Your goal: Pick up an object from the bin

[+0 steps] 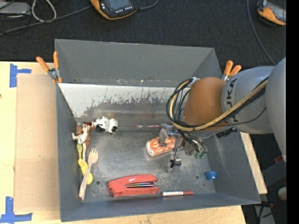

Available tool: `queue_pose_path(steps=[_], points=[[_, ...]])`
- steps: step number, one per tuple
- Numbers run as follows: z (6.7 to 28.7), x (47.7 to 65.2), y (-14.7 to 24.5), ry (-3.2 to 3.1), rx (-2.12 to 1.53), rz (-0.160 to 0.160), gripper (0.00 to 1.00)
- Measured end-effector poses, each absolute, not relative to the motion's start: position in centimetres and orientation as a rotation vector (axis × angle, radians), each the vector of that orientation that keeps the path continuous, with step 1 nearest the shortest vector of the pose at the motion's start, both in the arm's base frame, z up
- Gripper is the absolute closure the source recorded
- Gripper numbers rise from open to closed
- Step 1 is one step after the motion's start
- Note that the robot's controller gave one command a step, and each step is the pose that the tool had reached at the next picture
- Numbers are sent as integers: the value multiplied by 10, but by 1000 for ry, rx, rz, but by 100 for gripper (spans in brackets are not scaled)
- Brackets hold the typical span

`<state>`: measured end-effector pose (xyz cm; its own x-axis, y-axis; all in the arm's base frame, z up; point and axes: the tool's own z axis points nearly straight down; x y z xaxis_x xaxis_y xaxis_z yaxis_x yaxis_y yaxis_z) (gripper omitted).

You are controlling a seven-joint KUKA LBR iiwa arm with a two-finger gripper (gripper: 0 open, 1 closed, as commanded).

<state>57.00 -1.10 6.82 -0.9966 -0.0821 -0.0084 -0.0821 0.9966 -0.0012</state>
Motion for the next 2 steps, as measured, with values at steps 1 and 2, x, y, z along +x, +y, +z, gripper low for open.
queue_pose_path(steps=[1,2], points=[[78,576,1,3116,408,0,100],[78,576,2,3116,407,0,100]])
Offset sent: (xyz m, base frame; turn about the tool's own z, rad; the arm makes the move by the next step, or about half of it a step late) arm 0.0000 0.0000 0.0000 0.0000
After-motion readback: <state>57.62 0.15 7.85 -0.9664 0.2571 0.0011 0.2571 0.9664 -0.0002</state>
